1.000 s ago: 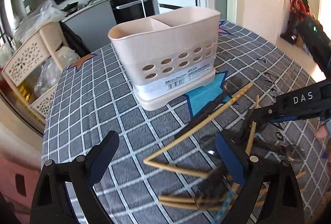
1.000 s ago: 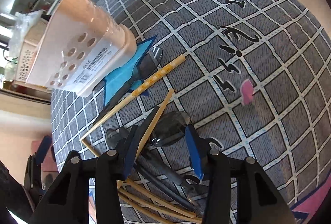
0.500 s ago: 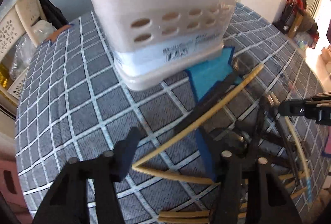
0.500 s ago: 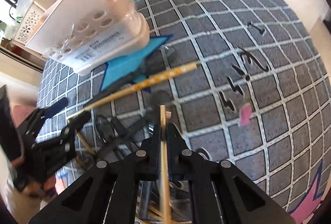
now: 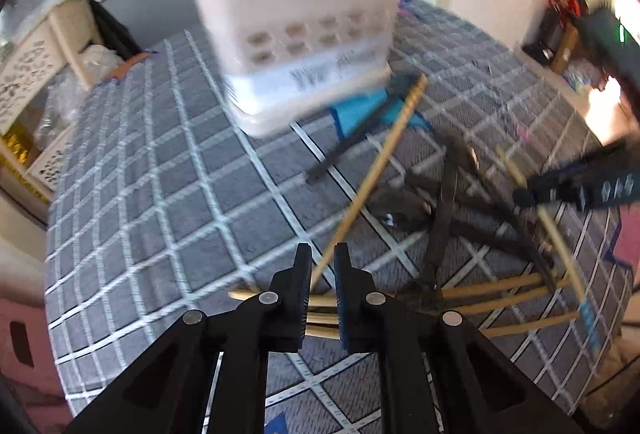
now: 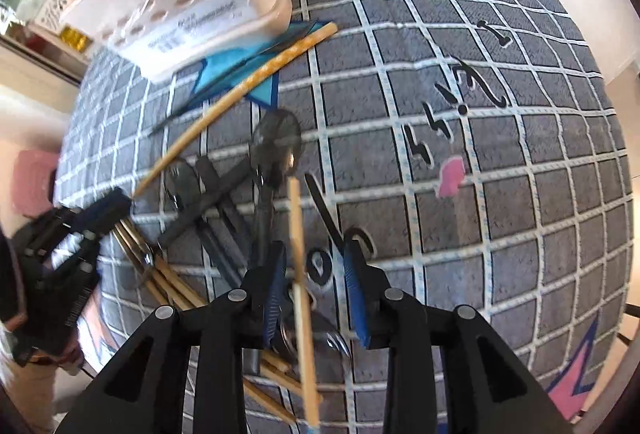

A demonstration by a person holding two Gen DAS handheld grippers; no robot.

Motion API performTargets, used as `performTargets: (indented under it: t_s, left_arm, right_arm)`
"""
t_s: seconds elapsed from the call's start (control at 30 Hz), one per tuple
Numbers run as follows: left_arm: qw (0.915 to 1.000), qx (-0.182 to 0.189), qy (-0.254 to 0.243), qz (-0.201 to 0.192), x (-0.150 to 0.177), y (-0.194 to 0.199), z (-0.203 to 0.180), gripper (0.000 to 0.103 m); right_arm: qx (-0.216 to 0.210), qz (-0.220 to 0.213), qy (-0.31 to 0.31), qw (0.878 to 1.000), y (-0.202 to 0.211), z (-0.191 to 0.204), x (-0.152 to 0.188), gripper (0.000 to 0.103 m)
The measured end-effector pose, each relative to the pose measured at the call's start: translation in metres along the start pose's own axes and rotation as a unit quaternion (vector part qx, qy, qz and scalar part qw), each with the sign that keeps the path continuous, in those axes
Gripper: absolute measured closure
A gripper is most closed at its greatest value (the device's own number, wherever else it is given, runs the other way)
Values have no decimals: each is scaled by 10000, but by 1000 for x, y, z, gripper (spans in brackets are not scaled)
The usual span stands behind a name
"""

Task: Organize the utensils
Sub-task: 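Grasp a wooden chopstick with the right tool while the left tool grasps another chopstick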

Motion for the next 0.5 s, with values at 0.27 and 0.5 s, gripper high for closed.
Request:
performTargets:
  t_s: [0.27,0.5]
  left_arm:
    - [9994,-248,103,-214,-25,1,-7,0]
    - [9992,-47,-403,-53,-56,-21,-40,5]
  right_arm:
    - [405,-46,182,9990,2,1,3,85]
    - [-367,-526,-37,9979,9,-13,10,97]
Point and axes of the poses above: each gripper's, at about its wrist camera, not at the fingertips, and y roughly against the way its jaws point, z to its left, x to its underside, the point moved 3 cm from there along -y, roughly the way its jaws point, and after that the axes turned 8 degrees about -x, right-handed, at the moved point
